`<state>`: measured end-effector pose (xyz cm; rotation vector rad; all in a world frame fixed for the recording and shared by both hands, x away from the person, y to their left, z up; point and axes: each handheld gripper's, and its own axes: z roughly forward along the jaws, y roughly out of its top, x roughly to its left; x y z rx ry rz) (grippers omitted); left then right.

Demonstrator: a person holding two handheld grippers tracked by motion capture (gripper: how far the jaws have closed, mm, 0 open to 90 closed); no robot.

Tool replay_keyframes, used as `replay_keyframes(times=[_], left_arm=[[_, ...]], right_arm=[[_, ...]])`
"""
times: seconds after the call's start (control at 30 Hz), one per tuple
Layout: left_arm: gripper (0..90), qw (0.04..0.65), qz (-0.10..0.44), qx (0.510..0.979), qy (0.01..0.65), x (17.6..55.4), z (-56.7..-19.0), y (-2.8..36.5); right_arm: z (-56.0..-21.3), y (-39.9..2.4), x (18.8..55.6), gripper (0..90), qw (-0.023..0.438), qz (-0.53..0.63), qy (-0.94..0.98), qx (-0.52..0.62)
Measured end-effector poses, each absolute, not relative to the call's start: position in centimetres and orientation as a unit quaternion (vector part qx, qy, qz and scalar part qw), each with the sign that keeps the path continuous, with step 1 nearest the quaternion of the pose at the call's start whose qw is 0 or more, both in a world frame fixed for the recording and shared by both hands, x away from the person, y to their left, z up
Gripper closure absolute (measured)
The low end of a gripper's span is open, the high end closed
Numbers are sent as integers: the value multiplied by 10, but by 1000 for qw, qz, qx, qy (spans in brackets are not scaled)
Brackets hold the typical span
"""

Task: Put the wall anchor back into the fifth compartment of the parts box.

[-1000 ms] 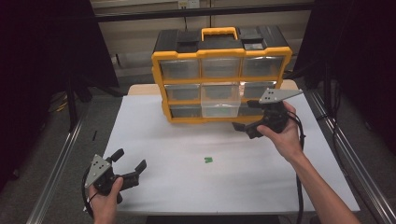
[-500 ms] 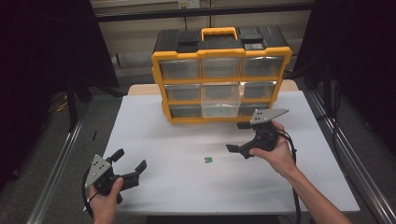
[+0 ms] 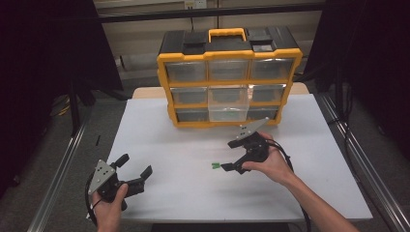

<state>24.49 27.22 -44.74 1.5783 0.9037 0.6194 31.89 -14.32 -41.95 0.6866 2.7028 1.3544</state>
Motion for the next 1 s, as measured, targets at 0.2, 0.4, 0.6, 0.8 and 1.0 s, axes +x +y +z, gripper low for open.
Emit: replay_keyframes(times=[0.2,0.4,0.6,0.8,1.0], left_arm=[[40,576,261,673,384,245,-448,273],[40,570,264,675,388,246,-448,274],[40,566,266,678,386,246,-448,274],[40,575,261,669,393,246,-449,273],[40,573,261,672,390,247,-449,273]], right_arm=[[-428,-121,331,176,-5,391,900,194],[-436,-105,338,288,-25,356,918,171],[-443,-96,344,408,-37,322,934,154],[-452,-90,348,497,-48,287,945,151],[-455,-91,349,576,-46,279,948,144]])
